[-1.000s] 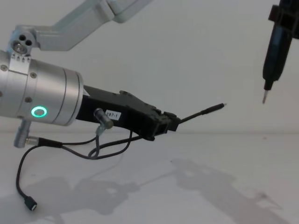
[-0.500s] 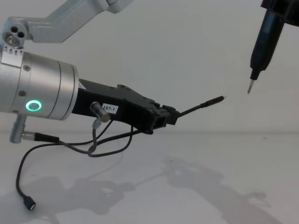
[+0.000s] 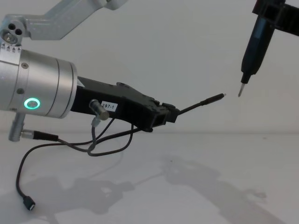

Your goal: Pick up the data cable with the one hand.

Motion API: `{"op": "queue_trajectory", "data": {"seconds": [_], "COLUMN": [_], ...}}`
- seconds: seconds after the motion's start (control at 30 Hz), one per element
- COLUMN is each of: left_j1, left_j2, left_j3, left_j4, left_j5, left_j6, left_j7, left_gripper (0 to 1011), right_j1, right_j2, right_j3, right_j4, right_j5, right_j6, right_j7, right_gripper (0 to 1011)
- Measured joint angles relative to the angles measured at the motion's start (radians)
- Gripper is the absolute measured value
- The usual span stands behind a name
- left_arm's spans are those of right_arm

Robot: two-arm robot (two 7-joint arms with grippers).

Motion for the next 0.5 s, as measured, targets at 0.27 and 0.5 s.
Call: {"op": "queue_trajectory", "data": {"seconds": [0.27, 0.5], "left_j1": [0.001, 0.001], "left_j2": [0.001, 0.001], "left_j3": [-0.001, -0.002], "left_j4": [-0.001, -0.002], "left_j5": [-0.001, -0.001], "left_j6": [0.0, 0.0], "left_j7": [0.0, 0.0], "left_gripper": [39, 39], "right_j1": [0.024, 0.041], "right_j2": [-0.003, -0.006], "right_j3": [-0.007, -0.015], "right_j4": [0.025, 0.034], "right_j5": [0.013, 0.024], "right_j6": [-0.002, 0.002], "right_j7": [0.01, 0.015], "right_gripper": [268, 268]}}
